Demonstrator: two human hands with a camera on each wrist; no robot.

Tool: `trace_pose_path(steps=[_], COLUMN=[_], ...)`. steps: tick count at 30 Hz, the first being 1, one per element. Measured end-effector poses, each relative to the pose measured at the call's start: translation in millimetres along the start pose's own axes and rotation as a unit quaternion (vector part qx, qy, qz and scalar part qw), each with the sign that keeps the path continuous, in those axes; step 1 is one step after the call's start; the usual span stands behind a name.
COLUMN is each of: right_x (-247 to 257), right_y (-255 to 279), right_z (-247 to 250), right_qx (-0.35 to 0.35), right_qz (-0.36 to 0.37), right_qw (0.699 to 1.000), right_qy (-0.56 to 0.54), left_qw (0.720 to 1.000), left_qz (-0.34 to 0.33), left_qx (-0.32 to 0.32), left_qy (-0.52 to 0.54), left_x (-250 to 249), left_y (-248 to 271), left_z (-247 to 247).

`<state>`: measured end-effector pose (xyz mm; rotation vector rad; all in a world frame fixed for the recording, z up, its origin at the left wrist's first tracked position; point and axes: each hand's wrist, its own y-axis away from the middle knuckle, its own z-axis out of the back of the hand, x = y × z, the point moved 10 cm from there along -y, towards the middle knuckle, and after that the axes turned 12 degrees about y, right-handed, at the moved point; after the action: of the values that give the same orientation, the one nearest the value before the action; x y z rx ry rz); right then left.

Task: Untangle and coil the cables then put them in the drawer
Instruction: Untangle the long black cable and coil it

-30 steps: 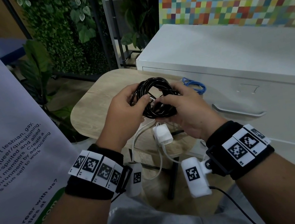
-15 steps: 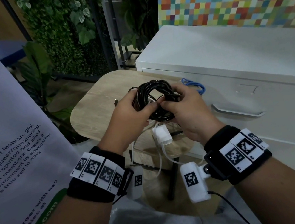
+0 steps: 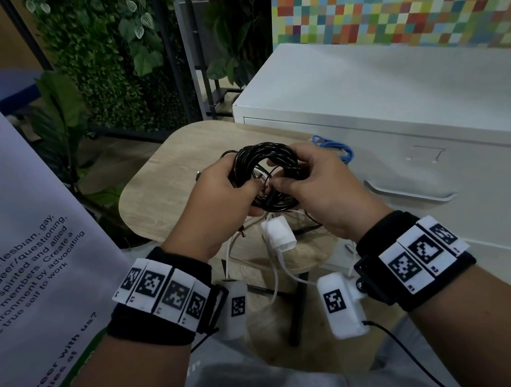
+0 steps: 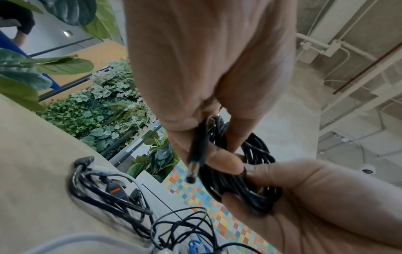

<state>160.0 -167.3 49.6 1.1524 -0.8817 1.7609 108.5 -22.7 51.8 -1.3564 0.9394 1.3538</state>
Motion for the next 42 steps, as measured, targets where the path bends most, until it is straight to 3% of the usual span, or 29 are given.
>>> trace_pose_path(steps=[3, 10, 18, 25, 30, 34, 42], right_x=[-5, 3, 5, -7, -14, -19, -22], right_y=[-1, 7, 0, 3, 0, 5, 5], right_z=[-2, -22, -22, -12, -7, -19, -15], right_qx=[0.016, 0.166, 0.081, 0.069, 0.009, 0.048, 0.077], right_qz=[-0.012, -0.026, -0.020, -0.066, -0.067, -0.074, -0.072], right_qw=[1.000, 0.982, 0.993, 0.993, 0.994, 0.992, 0.994], right_qy=[-0.024, -0.086, -0.080, -0.065, -0.085, -0.090, -0.021], left_qw=[1.000, 0.995, 0.981, 0.995, 0.995, 0.990, 0.996], left_qz=[-0.004, -0.078, -0.145, -0.065, -0.045, -0.027, 0.071], left_qx=[0.001, -0.030, -0.087, -0.071, -0.042, -0.003, 0.056], left_qy=[0.003, -0.046, -0.099, -0.027, -0.079, -0.141, -0.003], left_x=[0, -11, -29, -15, -15, -12, 9], left_y=[0, 2, 9, 8, 12, 10, 13], left_z=[1, 1, 2, 9, 5, 1, -6])
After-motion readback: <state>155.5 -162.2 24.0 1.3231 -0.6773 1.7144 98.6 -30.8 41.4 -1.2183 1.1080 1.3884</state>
